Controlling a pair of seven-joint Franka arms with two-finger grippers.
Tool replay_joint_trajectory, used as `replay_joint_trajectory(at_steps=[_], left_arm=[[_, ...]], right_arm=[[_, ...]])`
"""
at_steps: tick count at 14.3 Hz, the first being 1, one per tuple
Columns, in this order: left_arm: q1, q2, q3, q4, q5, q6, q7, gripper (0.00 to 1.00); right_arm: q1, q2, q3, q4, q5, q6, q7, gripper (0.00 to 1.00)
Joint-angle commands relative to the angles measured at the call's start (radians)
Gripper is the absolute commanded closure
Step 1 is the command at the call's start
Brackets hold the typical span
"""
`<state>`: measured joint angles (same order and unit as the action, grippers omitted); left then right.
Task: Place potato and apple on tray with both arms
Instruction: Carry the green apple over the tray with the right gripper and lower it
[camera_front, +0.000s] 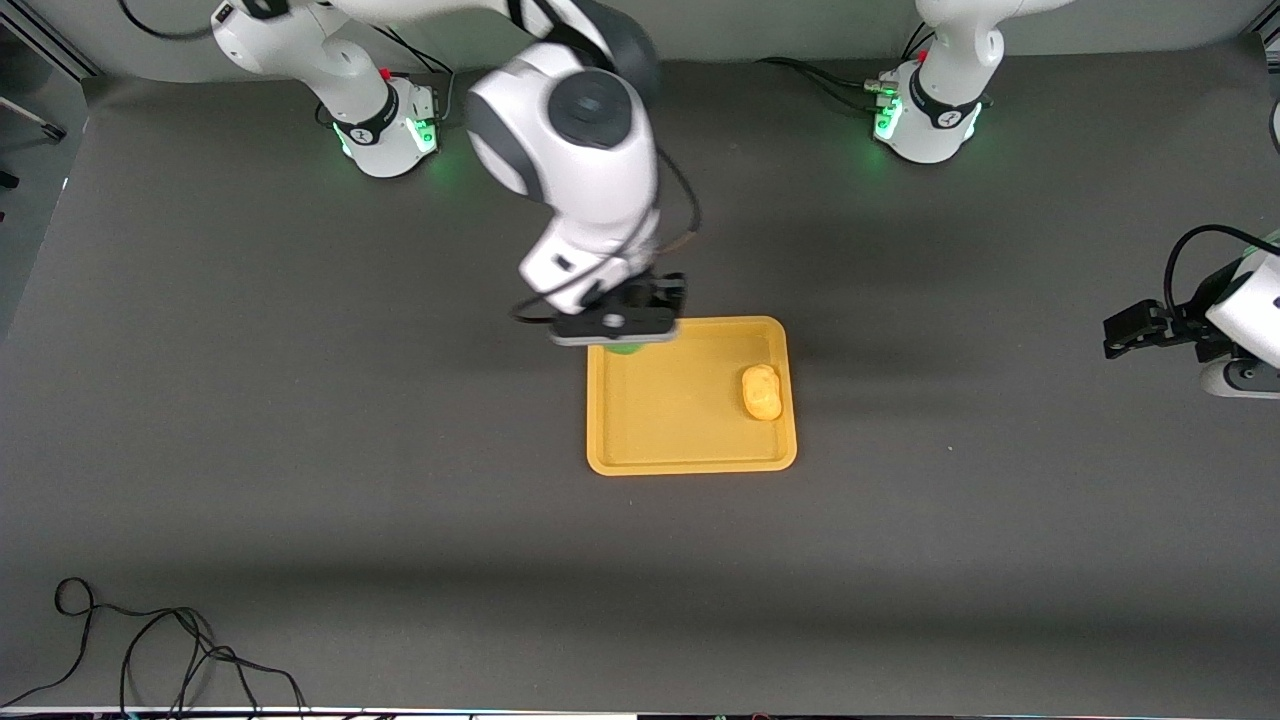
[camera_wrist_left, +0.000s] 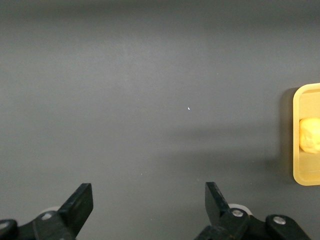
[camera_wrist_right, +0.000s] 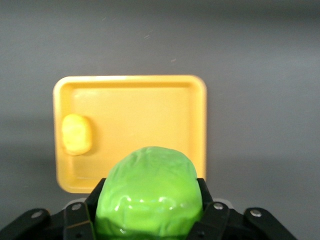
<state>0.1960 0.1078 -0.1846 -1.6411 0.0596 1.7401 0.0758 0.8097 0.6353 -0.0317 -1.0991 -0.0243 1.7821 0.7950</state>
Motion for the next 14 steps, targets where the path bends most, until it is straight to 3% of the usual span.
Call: replay_joint_trajectory(at_steps=[1,3,5,7,8,14], left_arm=[[0.013,-0.027,-0.009,-0.025,0.005,-0.005,0.034,0.00],[0.011,-0.031,0.002,-0.023,0.003,-0.007,0.077,0.00],[-0.048,-0.034,0.069,-0.022,0.002,-0.016,0.082,0.00],[-0.177,-0.039,0.216,-0.019,-0.007,-0.017,0.084,0.00],[-0.217,-0.037,0.256,-0.020,-0.007,-0.017,0.085,0.00],[-0.277,-0.039,0.298,-0.019,-0.014,-0.053,0.102,0.00]], right_arm=[[0.031,0.142,0.023,0.125,0.001,0.034,0.069,0.53],[0.034,0.219,0.021,0.122,-0.003,0.103,0.069,0.53],[0.034,0.282,0.021,0.119,-0.031,0.160,0.069,0.53],[0.032,0.329,0.019,0.117,-0.032,0.215,0.069,0.53],[0.032,0.348,0.018,0.116,-0.032,0.238,0.069,0.53],[0.017,0.382,0.016,0.025,-0.068,0.381,0.062,0.49]])
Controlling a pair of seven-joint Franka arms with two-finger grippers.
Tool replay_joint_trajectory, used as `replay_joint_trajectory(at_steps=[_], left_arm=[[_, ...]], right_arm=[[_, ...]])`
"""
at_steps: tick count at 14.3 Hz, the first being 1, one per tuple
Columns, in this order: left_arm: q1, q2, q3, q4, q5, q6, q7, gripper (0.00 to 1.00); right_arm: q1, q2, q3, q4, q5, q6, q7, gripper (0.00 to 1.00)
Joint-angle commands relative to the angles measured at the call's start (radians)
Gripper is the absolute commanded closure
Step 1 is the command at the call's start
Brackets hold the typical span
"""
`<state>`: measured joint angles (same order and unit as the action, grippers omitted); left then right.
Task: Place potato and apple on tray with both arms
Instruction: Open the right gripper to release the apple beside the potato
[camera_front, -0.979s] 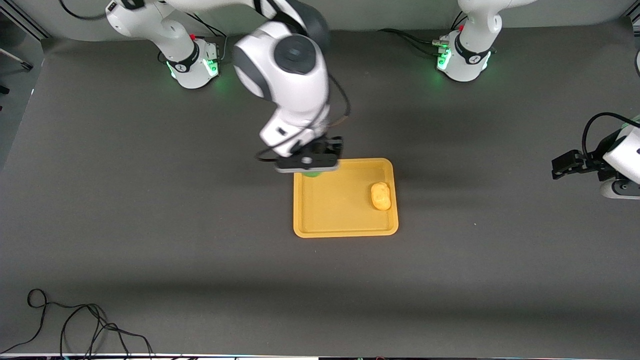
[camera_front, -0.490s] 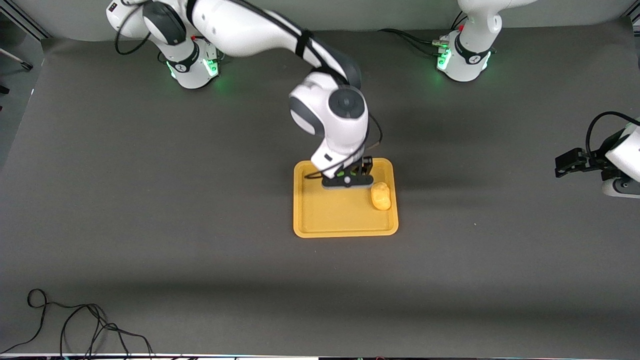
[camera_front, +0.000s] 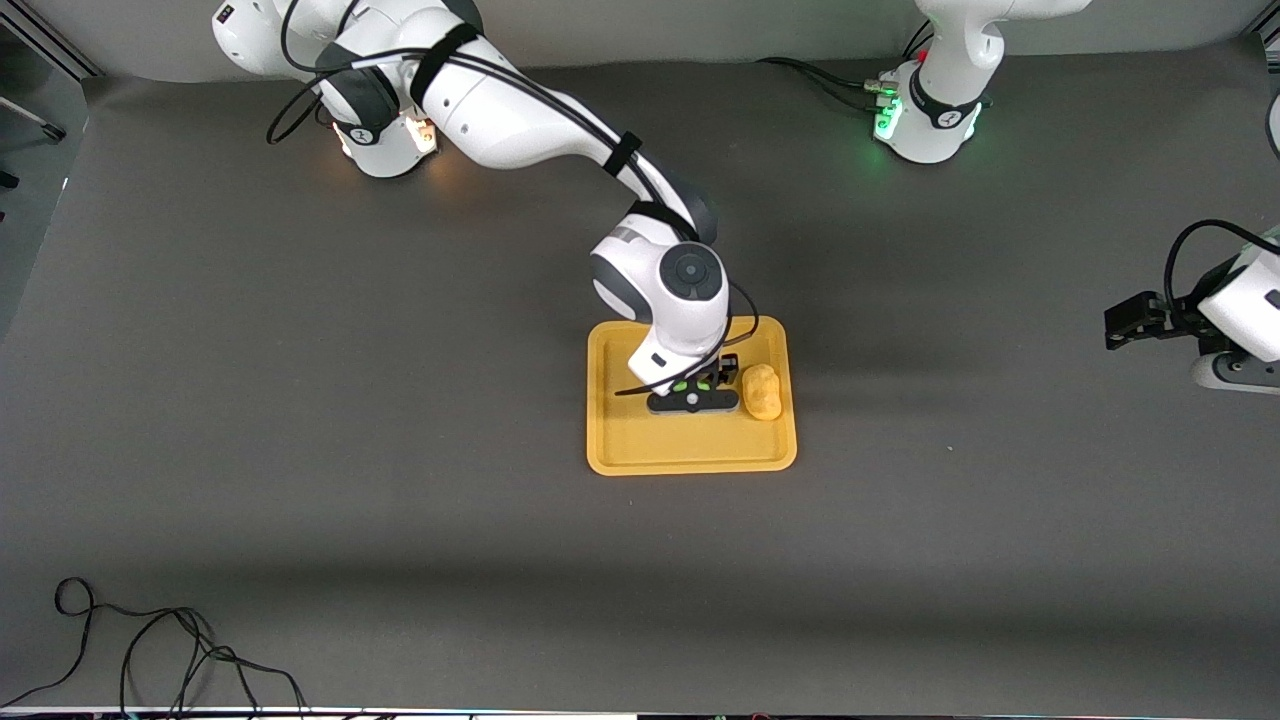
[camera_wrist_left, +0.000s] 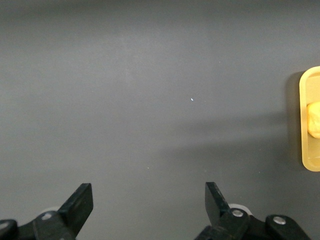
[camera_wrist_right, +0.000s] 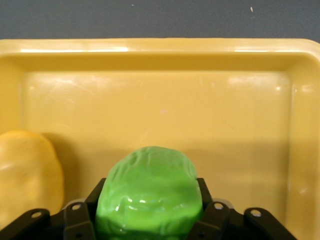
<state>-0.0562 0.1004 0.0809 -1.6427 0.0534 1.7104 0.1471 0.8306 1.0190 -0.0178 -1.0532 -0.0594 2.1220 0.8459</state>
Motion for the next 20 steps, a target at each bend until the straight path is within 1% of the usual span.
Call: replay_joint_trajectory(at_steps=[1,2,3,5,6,7,8,12,14,15,16,17,20], left_arm=[[-0.027,-0.031,0.033,-0.014,-0.007,-0.038,0.046,0.00],[-0.025,-0.031,0.033,-0.013,-0.007,-0.041,0.048,0.00],[-0.025,-0.031,0.033,-0.011,-0.007,-0.041,0.046,0.00],[-0.025,-0.027,0.033,-0.006,-0.020,-0.031,0.046,0.00],[-0.025,-0.021,0.033,-0.006,-0.064,-0.025,0.046,0.00],[-0.024,-0.018,0.034,-0.006,-0.105,-0.023,0.048,0.00],[-0.024,-0.013,0.034,-0.005,-0.109,-0.020,0.051,0.00],[-0.031,-0.013,0.028,-0.003,-0.087,0.034,0.048,0.00],[-0.031,-0.019,0.020,-0.003,-0.035,0.023,0.045,0.00],[-0.030,-0.025,0.016,-0.003,-0.020,0.020,0.052,0.00],[-0.030,-0.036,0.016,-0.005,-0.018,0.015,0.052,0.00],[-0.030,-0.059,0.014,-0.012,-0.018,0.009,0.043,0.00],[-0.030,-0.096,0.013,-0.031,-0.018,0.005,0.043,0.00]], right_arm=[[-0.004,0.006,0.003,-0.021,-0.034,0.053,0.015,0.46],[-0.004,0.012,0.003,-0.021,-0.033,0.055,0.021,0.29],[-0.004,0.013,0.003,-0.021,-0.033,0.053,0.022,0.00],[-0.005,-0.006,0.003,-0.018,-0.033,0.043,0.018,0.00],[-0.010,-0.032,0.003,-0.016,-0.030,0.021,0.019,0.00],[-0.010,-0.066,0.003,-0.011,-0.028,-0.035,0.018,0.00],[-0.010,-0.103,-0.001,-0.004,-0.028,-0.106,0.016,0.00],[-0.011,-0.293,-0.004,-0.004,-0.025,-0.339,0.012,0.00],[-0.042,-0.379,-0.004,-0.013,-0.026,-0.433,-0.001,0.00],[-0.069,-0.426,-0.002,-0.022,-0.025,-0.480,-0.031,0.00],[-0.097,-0.460,-0.001,-0.027,-0.025,-0.557,-0.091,0.00],[-0.122,-0.503,-0.002,-0.046,-0.025,-0.600,-0.157,0.00],[-0.226,-0.666,-0.013,-0.209,-0.020,-0.600,-0.308,0.00]])
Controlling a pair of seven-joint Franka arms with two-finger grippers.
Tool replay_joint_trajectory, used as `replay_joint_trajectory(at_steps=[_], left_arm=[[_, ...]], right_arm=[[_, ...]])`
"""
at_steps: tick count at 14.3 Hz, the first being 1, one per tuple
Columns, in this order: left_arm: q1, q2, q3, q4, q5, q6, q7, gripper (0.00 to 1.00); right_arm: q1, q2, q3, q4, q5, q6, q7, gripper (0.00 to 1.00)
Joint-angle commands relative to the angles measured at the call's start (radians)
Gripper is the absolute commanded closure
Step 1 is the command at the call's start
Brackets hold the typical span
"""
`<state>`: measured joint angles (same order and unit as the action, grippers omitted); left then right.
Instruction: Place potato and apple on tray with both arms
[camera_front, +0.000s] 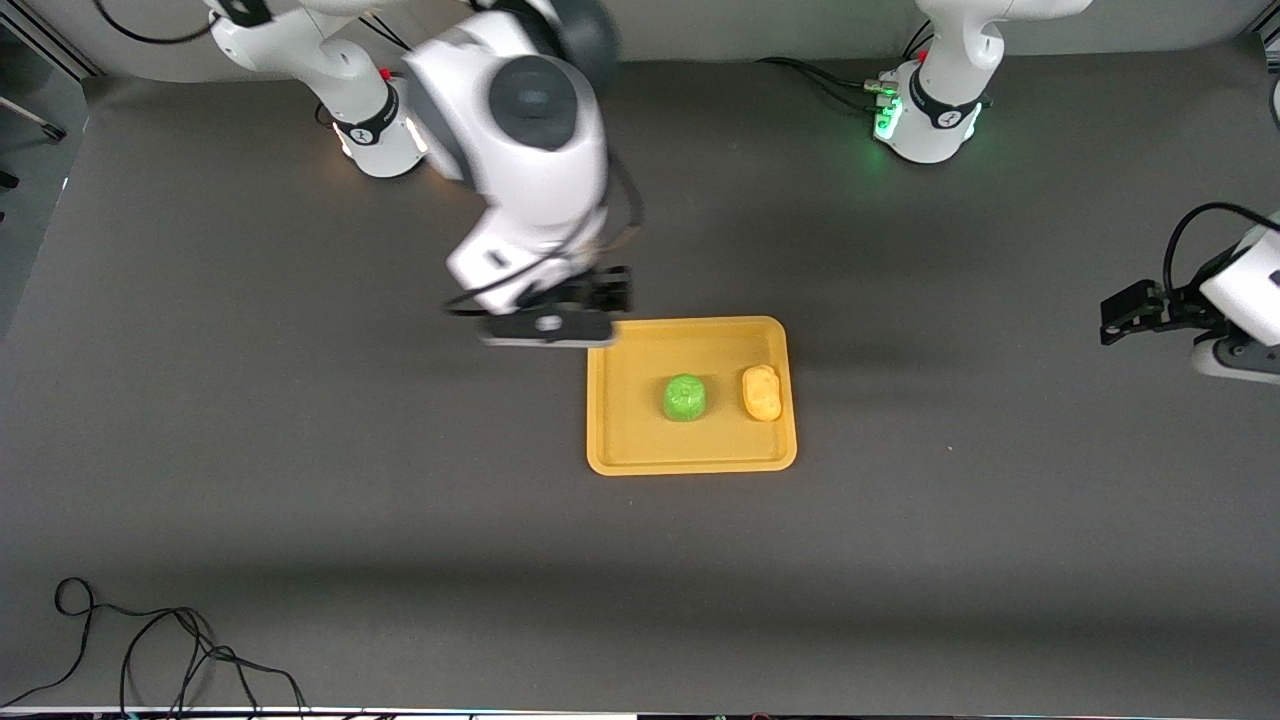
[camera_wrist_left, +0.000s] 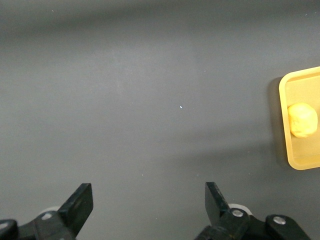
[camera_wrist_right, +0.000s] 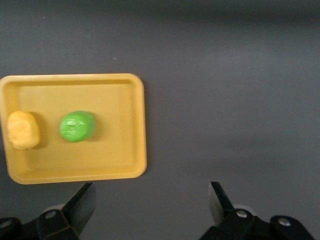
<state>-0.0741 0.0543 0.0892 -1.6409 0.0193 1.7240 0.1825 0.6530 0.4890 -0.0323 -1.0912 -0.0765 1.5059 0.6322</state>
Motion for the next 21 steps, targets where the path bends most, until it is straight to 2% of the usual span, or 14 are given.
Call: replay_joint_trajectory(at_steps=[1,4,5,7,11,14,17,19,21], left_arm=[[-0.012,-0.057,0.003,-0.051,0.016,0.005,0.002,0.00],[-0.013,-0.060,-0.002,-0.076,0.016,0.031,-0.002,0.00],[-0.013,-0.060,-0.003,-0.076,0.016,0.025,-0.002,0.00],[-0.012,-0.060,-0.003,-0.076,0.016,0.017,-0.002,0.00],[-0.013,-0.059,-0.028,-0.073,0.016,0.028,-0.015,0.00],[-0.013,-0.057,-0.037,-0.073,0.016,0.023,-0.026,0.00],[-0.013,-0.059,-0.048,-0.071,0.016,0.012,-0.049,0.00],[-0.012,-0.045,-0.048,-0.066,0.016,0.016,-0.051,0.00],[-0.010,-0.047,-0.048,-0.019,0.011,-0.045,-0.051,0.00]], right_arm=[[-0.078,-0.192,0.002,-0.226,0.000,0.022,-0.129,0.00],[-0.214,-0.367,0.026,-0.416,-0.002,0.069,-0.234,0.00],[-0.272,-0.404,0.026,-0.449,-0.002,0.071,-0.299,0.00],[-0.393,-0.449,0.037,-0.475,-0.002,0.062,-0.435,0.00],[-0.545,-0.472,0.025,-0.475,-0.002,0.046,-0.607,0.00],[-0.553,-0.463,-0.058,-0.467,0.000,0.050,-0.686,0.00],[-0.562,-0.452,-0.075,-0.461,0.006,0.056,-0.689,0.00],[-0.576,-0.451,-0.084,-0.447,0.043,0.056,-0.692,0.00],[-0.575,-0.451,-0.086,-0.447,0.053,0.054,-0.689,0.00]])
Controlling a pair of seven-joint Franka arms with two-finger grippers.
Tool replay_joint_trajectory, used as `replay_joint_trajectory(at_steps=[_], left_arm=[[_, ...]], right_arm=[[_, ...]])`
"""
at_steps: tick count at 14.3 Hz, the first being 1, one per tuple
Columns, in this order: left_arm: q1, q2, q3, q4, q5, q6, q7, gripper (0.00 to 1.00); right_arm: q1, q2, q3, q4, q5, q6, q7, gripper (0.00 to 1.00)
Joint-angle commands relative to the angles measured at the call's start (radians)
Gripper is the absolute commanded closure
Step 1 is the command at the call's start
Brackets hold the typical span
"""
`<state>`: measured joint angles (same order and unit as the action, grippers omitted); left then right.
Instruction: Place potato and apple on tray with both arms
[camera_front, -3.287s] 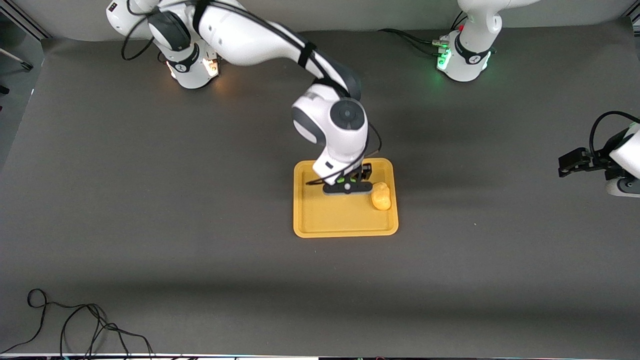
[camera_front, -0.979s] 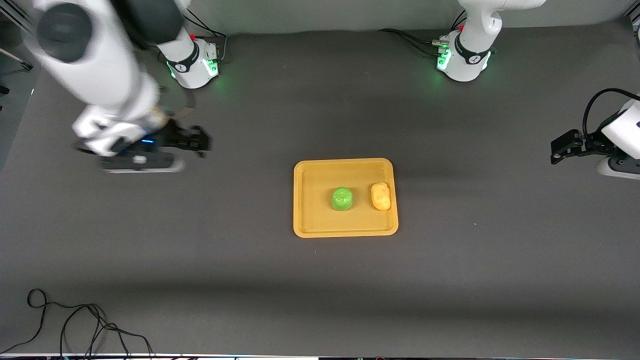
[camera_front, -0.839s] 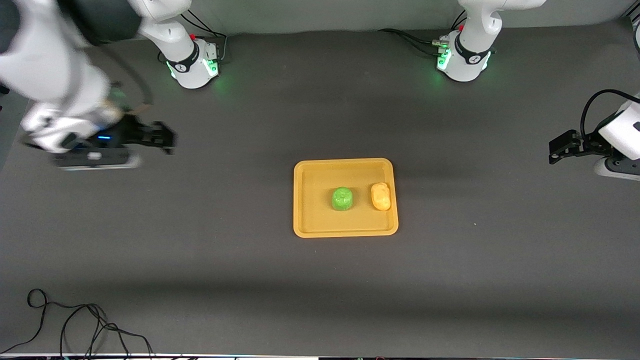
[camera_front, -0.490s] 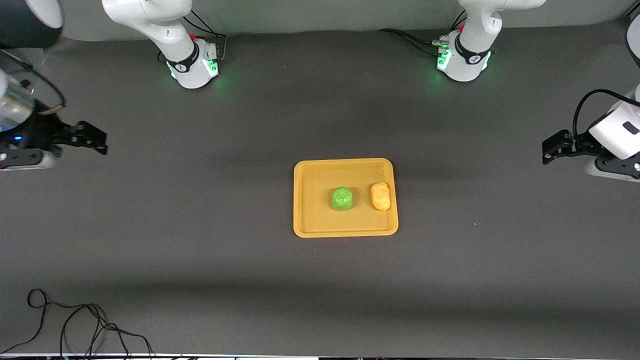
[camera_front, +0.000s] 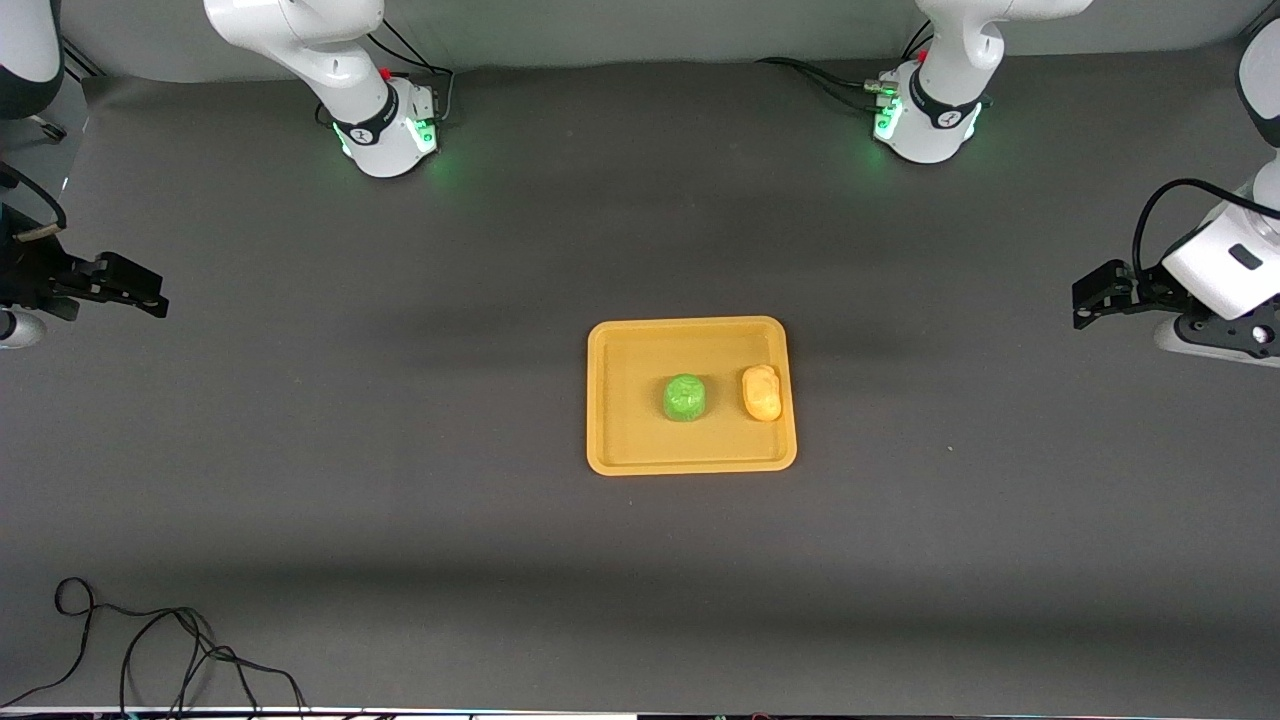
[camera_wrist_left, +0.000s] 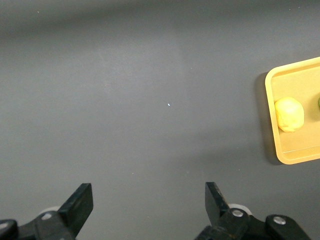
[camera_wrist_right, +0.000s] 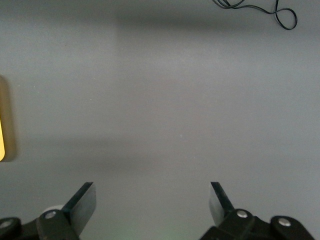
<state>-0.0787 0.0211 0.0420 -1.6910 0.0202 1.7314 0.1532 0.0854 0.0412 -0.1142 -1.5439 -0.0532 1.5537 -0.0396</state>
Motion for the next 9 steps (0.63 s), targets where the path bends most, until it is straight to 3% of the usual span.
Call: replay_joint_trajectory(at_steps=[1,3,9], left_arm=[[-0.004,-0.004,-0.001,0.057,0.010,-0.082,-0.020,0.00],[-0.007,0.000,-0.001,0.051,0.013,-0.072,-0.023,0.00],[-0.007,0.000,-0.001,0.025,0.029,-0.046,-0.038,0.00]], right_arm=[[-0.007,-0.003,-0.005,0.007,0.061,0.006,-0.017,0.00],[-0.006,-0.004,-0.010,0.007,0.098,0.005,-0.017,0.00],[-0.003,-0.003,-0.009,0.005,0.098,0.002,-0.016,0.00]])
